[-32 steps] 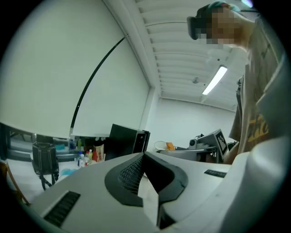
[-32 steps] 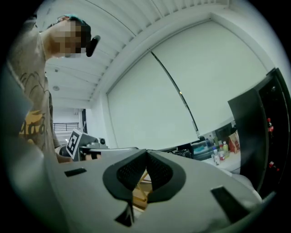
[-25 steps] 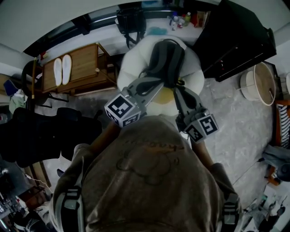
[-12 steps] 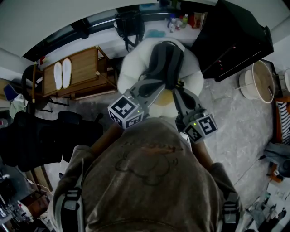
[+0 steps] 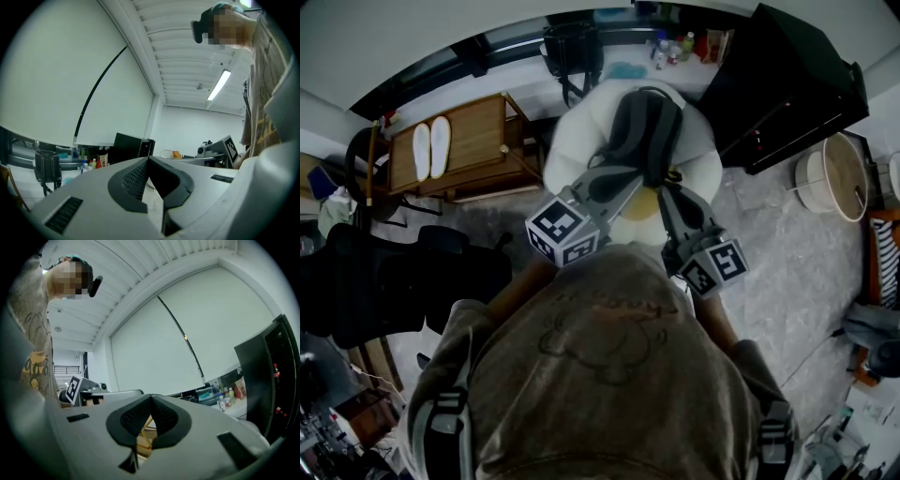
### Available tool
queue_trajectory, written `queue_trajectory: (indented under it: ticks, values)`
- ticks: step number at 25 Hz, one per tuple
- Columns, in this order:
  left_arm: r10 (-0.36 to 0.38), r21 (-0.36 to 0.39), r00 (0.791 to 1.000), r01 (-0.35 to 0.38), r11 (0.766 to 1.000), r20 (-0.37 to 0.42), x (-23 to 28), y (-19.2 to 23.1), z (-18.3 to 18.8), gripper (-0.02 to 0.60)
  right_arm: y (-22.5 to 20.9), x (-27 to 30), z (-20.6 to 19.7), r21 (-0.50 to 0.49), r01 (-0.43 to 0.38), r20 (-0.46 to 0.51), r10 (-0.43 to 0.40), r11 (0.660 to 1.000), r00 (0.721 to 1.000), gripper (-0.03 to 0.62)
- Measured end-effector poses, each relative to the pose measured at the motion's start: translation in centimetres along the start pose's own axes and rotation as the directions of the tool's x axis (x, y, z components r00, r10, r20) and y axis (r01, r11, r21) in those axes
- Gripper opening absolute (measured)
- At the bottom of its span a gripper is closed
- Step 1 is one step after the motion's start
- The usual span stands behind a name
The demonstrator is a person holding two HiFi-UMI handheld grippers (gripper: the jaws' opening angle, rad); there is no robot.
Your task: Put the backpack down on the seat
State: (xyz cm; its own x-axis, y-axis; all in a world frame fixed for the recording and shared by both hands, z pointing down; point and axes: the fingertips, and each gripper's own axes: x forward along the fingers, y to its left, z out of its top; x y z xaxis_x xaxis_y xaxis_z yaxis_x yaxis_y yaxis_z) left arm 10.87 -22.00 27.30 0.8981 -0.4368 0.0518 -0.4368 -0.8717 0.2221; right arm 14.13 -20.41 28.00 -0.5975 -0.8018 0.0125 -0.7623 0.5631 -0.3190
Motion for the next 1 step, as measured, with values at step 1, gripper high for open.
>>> queue_trajectory:
  ticks: [1]
  values:
    - [0.001, 0.001, 1.0, -0.001, 1.0, -0.002, 0.03, -0.07, -0.04, 0.0, 0.03, -0.04, -0.07, 0.002, -0.001, -0.003, 0.001, 1.0, 1.0, -0.002]
